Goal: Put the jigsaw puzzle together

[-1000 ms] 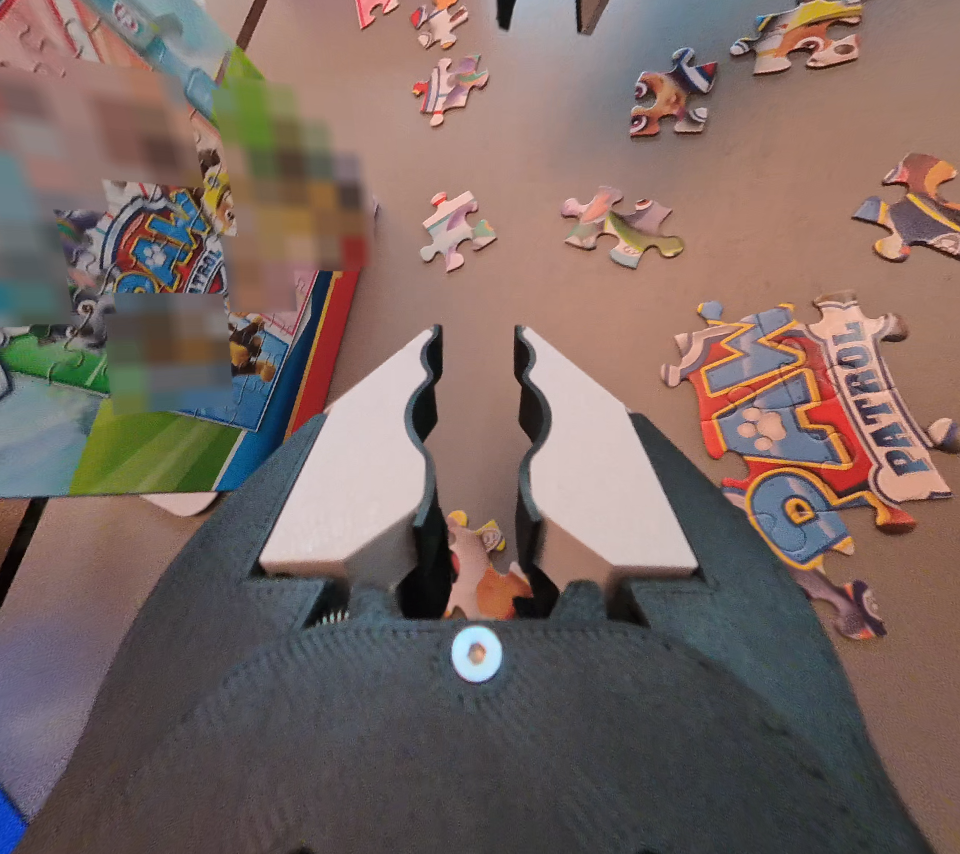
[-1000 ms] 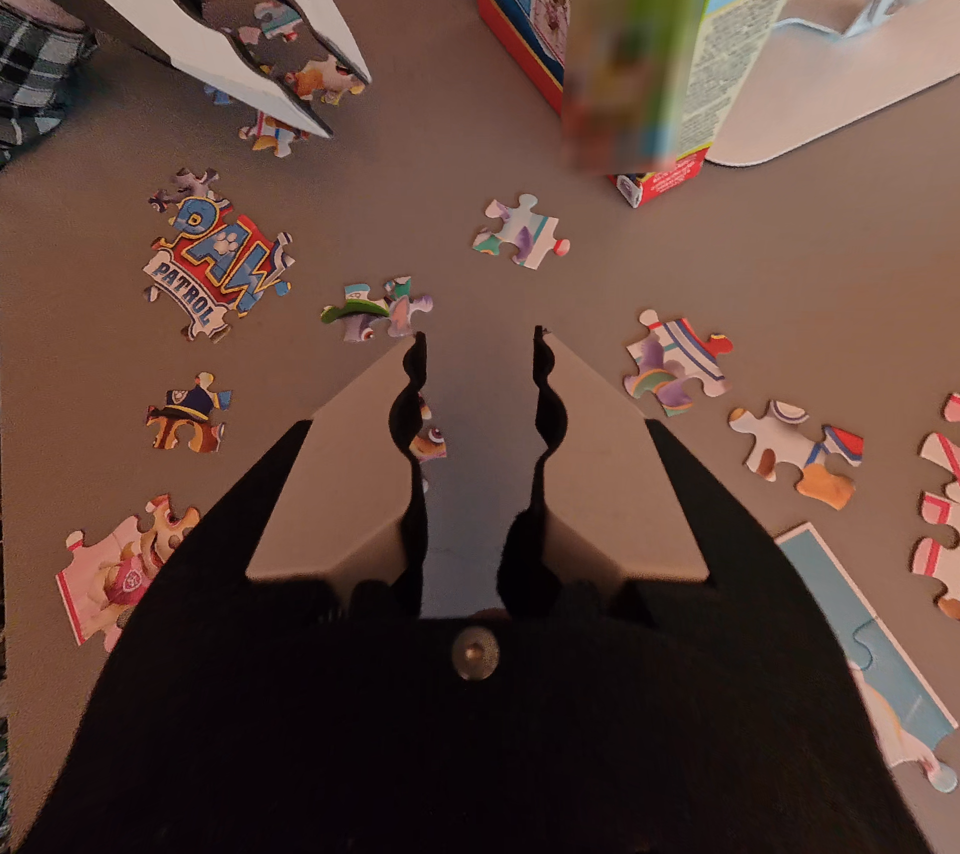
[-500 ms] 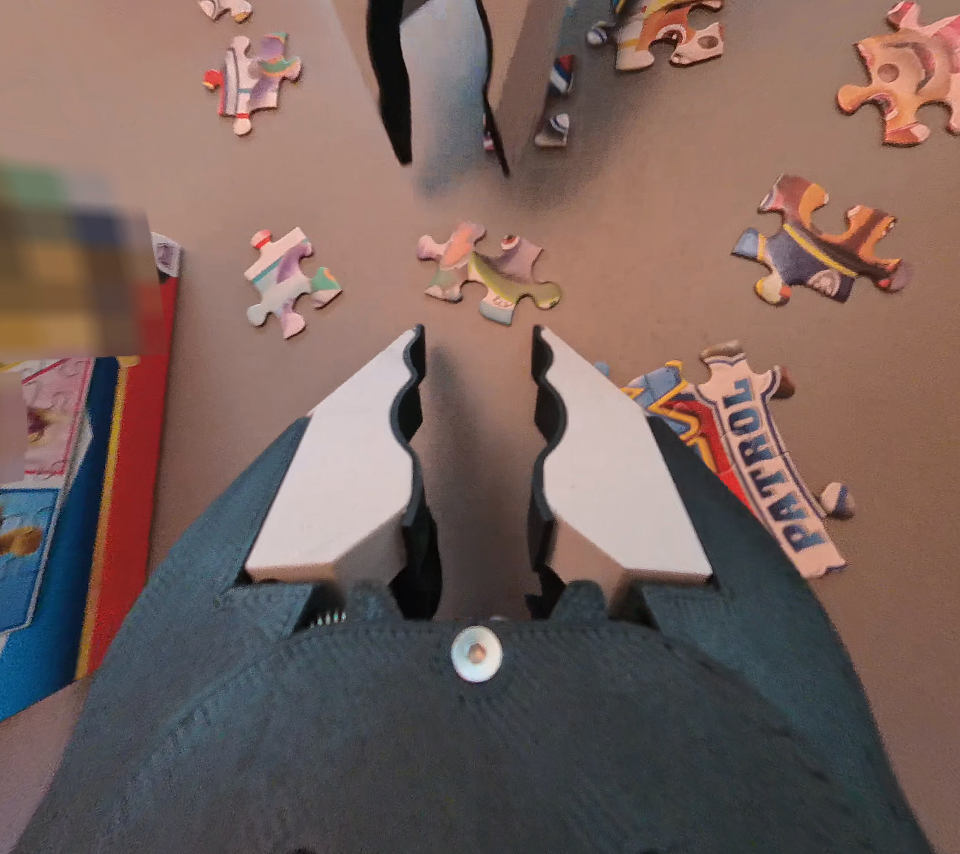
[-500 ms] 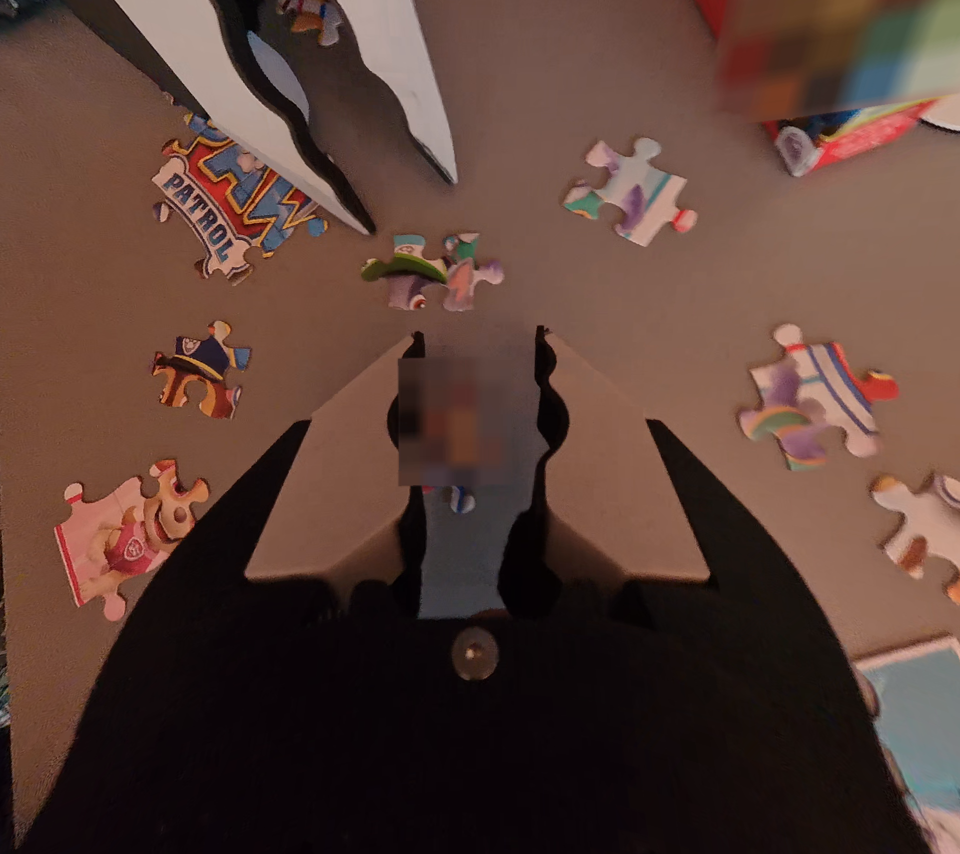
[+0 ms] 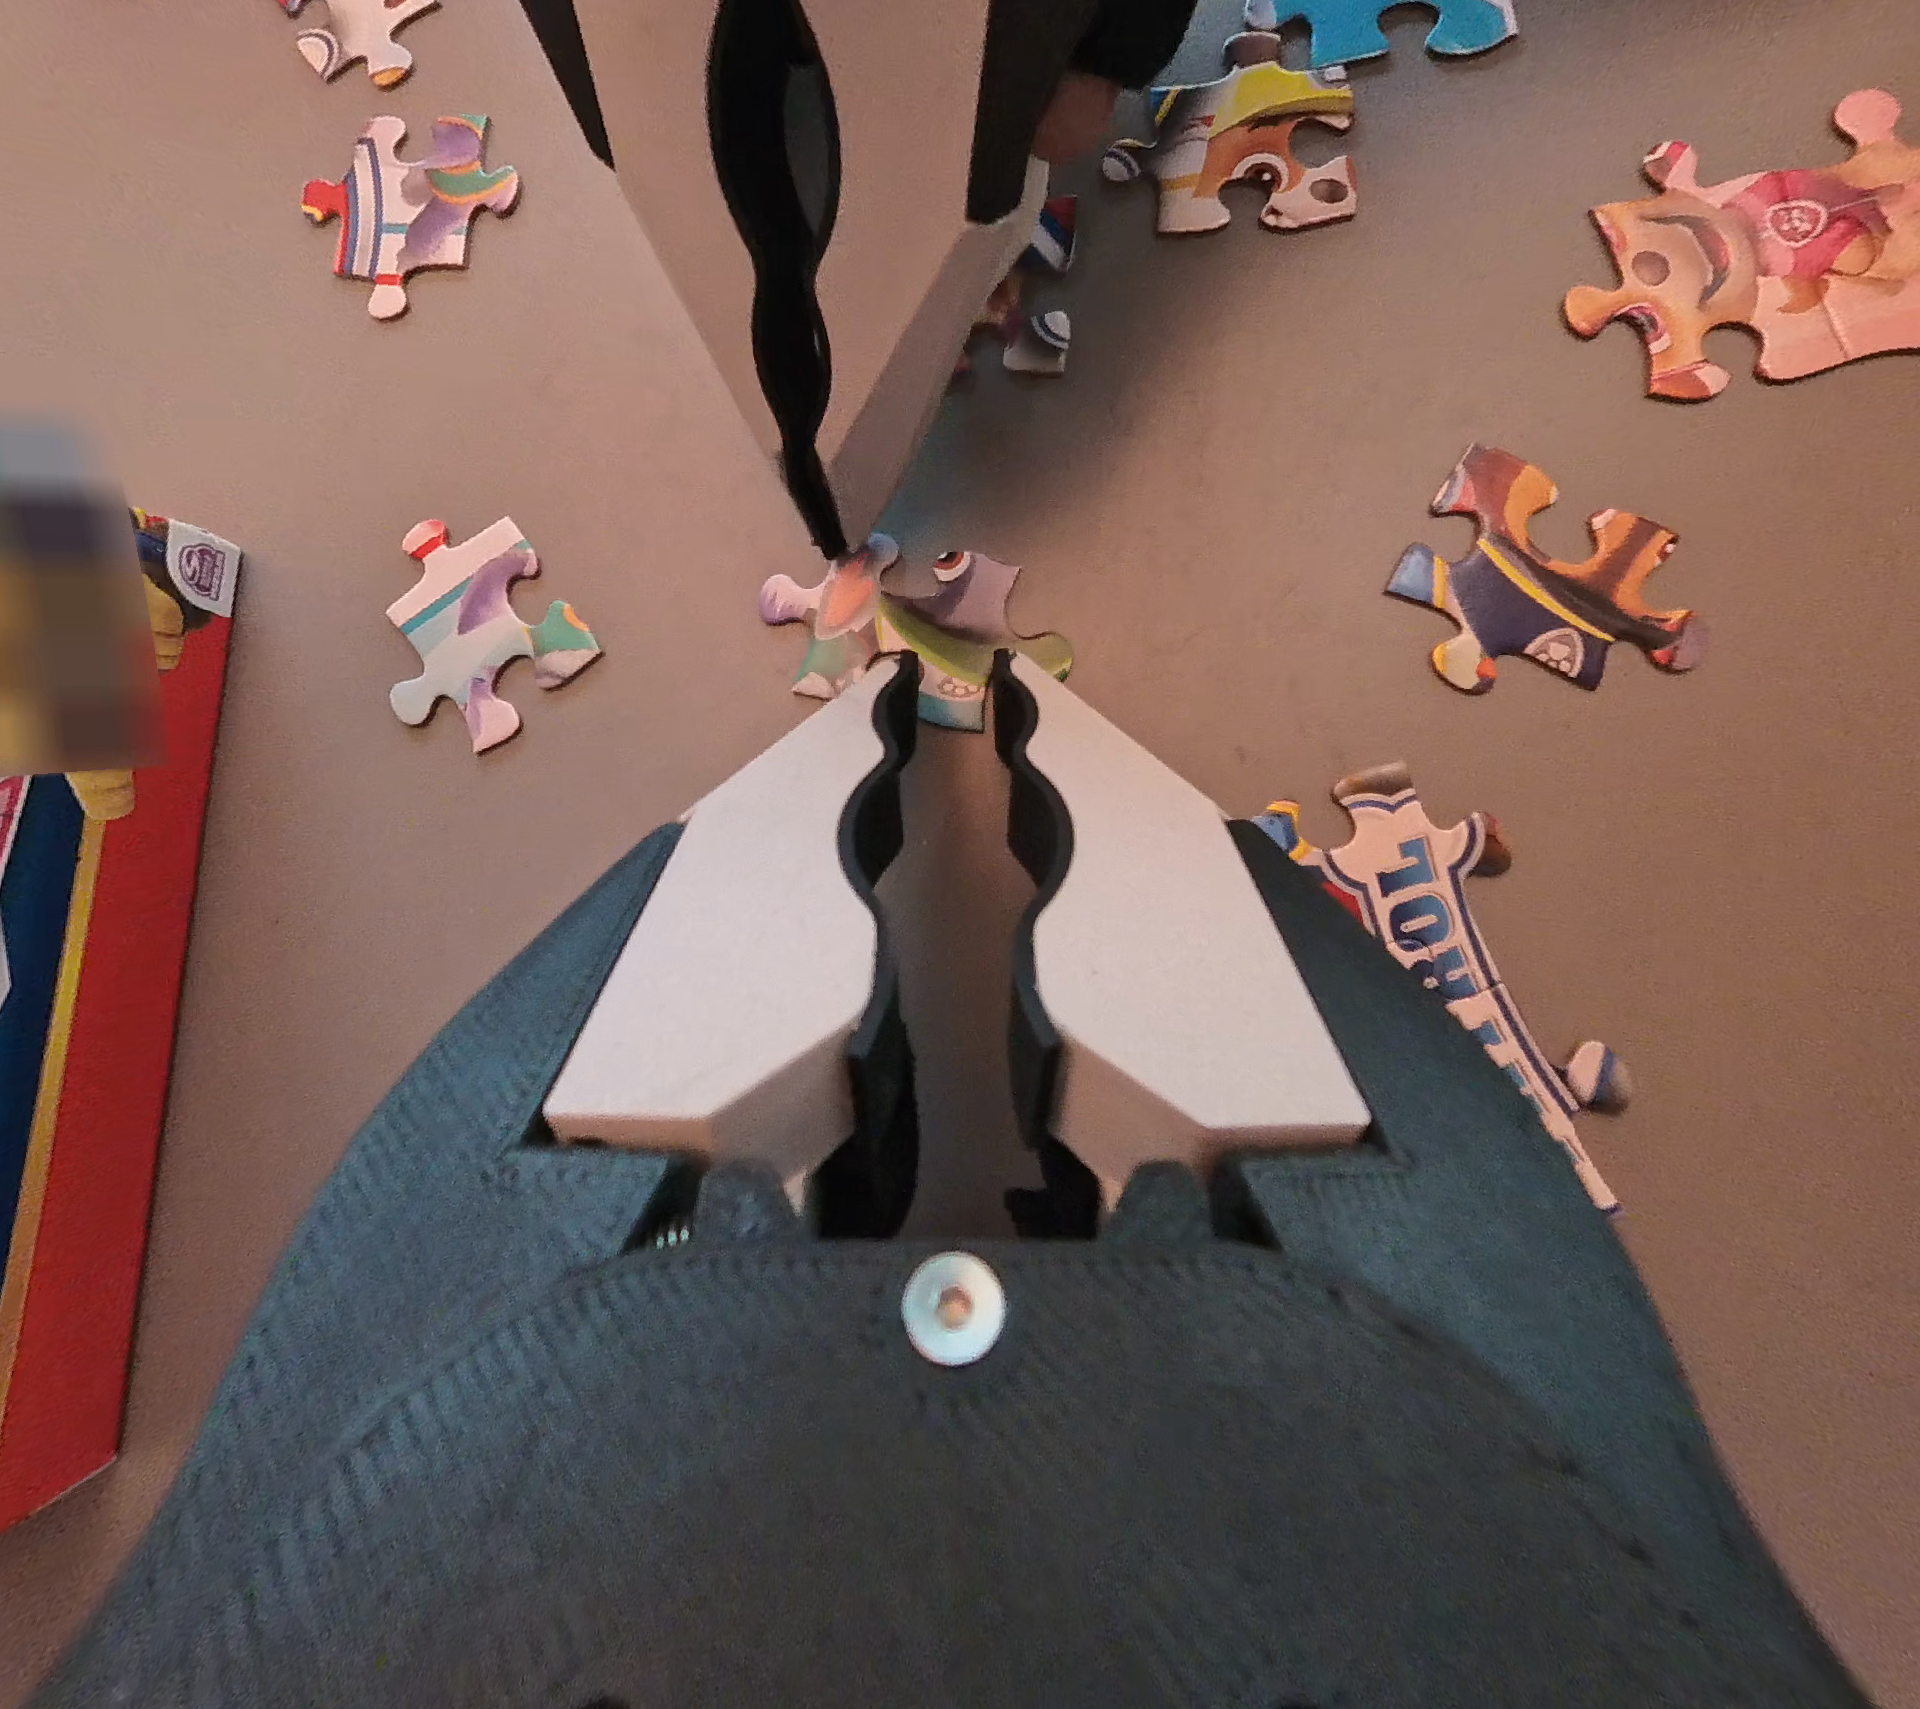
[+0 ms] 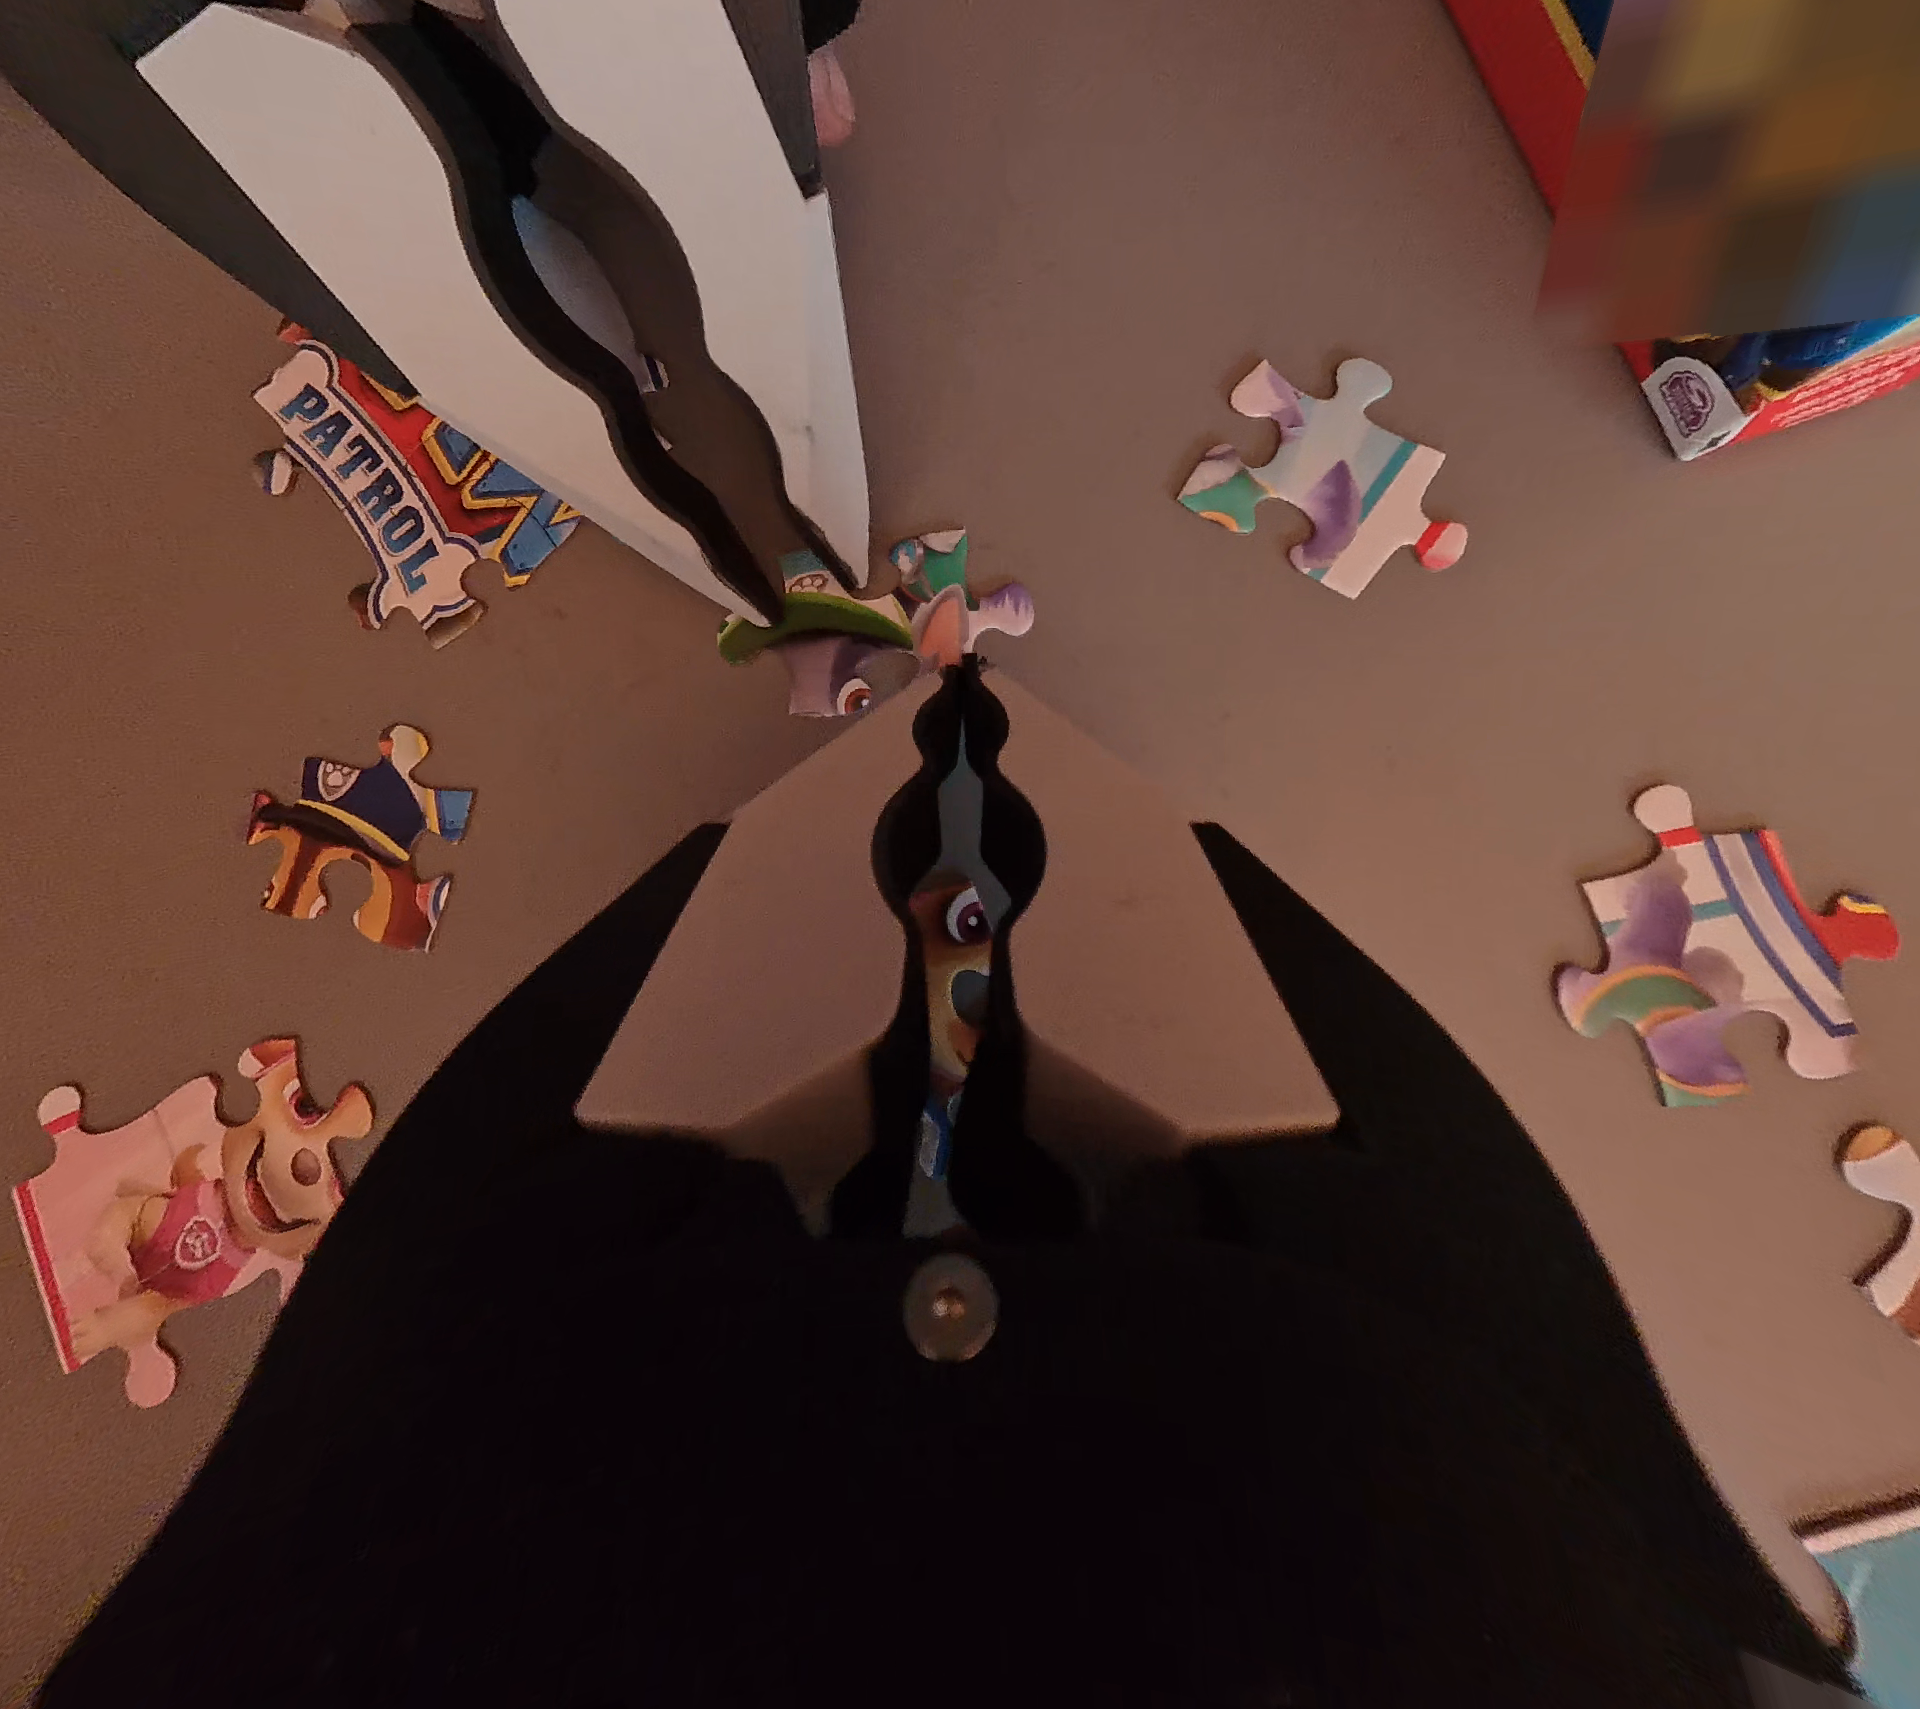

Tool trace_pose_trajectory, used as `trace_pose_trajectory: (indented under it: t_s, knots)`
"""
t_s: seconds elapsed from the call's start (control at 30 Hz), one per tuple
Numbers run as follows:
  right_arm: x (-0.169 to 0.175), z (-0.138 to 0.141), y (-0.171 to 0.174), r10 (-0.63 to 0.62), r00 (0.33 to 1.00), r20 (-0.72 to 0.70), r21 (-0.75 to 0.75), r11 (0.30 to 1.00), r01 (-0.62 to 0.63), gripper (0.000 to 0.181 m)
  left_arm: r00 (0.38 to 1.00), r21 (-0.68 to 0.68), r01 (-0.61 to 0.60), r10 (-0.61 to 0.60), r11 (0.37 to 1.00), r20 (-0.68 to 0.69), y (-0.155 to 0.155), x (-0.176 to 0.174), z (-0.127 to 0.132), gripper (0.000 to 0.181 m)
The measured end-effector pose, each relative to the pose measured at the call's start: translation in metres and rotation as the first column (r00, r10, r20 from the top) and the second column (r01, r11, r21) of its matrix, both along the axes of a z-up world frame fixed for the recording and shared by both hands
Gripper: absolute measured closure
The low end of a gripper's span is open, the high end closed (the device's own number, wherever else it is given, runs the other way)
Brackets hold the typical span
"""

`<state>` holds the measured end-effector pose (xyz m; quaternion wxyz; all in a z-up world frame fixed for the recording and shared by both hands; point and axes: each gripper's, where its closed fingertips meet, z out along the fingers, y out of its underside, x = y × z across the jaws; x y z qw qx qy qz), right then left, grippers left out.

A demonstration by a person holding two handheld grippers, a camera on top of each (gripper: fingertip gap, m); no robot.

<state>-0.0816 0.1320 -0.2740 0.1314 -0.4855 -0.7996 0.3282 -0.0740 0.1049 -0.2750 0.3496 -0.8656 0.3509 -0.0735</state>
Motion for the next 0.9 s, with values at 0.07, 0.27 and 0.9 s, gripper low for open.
trace_pose_trajectory:
  t_s: [0.07,0.27,0.9]
  knots:
    - [0.001,0.0,0.0,0.001,1.0,0.004,-0.008,1.0,-0.001,0.181,1.0,0.0,-0.001,0.001,1.0,-0.01,-0.001,-0.002,0.0,0.167]
    - [0.0,0.02,0.04,-0.13,0.99,-0.047,-0.002,0.991,0.13,0.159,1.0,-0.025,0.002,-0.002,1.0,-0.002,-0.005,-0.006,0.0,0.169]
    - [0.013,-0.002,0.206,-0.276,0.95,0.146,0.191,0.95,0.246,0.126,1.0,-0.021,0.001,-0.001,1.0,-0.017,-0.003,-0.01,0.0,0.164]
